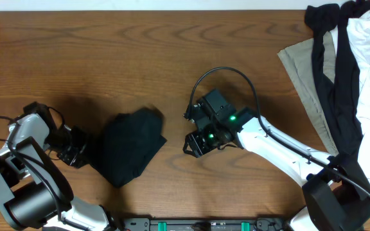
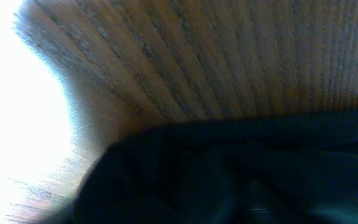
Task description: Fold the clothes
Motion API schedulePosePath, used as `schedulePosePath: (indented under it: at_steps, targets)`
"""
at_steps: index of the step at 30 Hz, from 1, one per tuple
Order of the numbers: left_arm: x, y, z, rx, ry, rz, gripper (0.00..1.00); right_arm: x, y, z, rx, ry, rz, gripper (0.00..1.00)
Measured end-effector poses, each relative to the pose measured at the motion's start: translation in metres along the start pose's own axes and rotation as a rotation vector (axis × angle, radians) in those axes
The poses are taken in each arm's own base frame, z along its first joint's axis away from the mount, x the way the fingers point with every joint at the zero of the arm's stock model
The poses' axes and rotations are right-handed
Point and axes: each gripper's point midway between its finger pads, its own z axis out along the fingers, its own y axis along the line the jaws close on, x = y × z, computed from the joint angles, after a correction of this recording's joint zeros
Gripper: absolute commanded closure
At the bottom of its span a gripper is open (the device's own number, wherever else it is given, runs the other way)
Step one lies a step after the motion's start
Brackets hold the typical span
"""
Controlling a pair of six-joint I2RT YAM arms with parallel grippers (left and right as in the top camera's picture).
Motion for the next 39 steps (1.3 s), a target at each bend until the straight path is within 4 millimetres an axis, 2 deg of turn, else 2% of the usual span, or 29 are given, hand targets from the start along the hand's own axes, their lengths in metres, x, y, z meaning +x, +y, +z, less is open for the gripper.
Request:
schedulePosePath:
  at_steps: [3, 6, 11, 14, 16, 20, 25, 28, 32, 35, 37, 39]
  targets:
    - [0.000, 0.000, 0.000, -0.001, 0.000, 0.000, 0.02, -0.001, 0.007, 0.000, -0.040, -0.002, -0.026, 0.49]
    - [-0.001, 0.003, 0.000, -0.016, -0.007, 0.000, 0.02, -0.011, 0.023, -0.001, -0.126, -0.039, -0.079, 0.51]
    - [-0.008, 0.012, -0.003, -0.073, -0.051, -0.009, 0.02, -0.034, 0.070, -0.006, -0.303, -0.139, -0.208, 0.56]
    - [-0.017, 0.010, -0.011, -0.071, -0.115, -0.005, 0.02, -0.034, 0.102, -0.005, -0.383, -0.155, -0.271, 0.58]
    - [-0.024, 0.005, -0.020, -0.054, -0.175, 0.008, 0.02, -0.030, 0.125, -0.002, -0.432, -0.157, -0.309, 0.59]
    - [-0.035, -0.009, -0.048, 0.001, -0.312, 0.046, 0.02, -0.028, 0.157, 0.007, -0.510, -0.160, -0.343, 0.61]
    - [-0.030, -0.019, -0.082, 0.047, -0.427, 0.078, 0.02, -0.032, 0.184, 0.040, -0.652, -0.154, -0.354, 0.60]
    - [-0.022, -0.019, -0.092, 0.055, -0.445, 0.083, 0.02, -0.027, 0.187, 0.067, -0.702, -0.118, -0.329, 0.57]
    - [-0.014, -0.017, -0.096, 0.053, -0.445, 0.083, 0.02, -0.012, 0.180, 0.106, -0.708, -0.021, -0.265, 0.59]
    - [-0.011, -0.014, -0.094, 0.045, -0.428, 0.078, 0.02, -0.003, 0.167, 0.127, -0.670, 0.057, -0.184, 0.59]
    - [-0.009, -0.013, -0.093, 0.040, -0.417, 0.074, 0.02, 0.007, 0.148, 0.140, -0.597, 0.129, -0.089, 0.60]
    - [-0.006, -0.011, -0.092, 0.034, -0.406, 0.071, 0.02, 0.015, 0.133, 0.144, -0.564, 0.188, -0.029, 0.61]
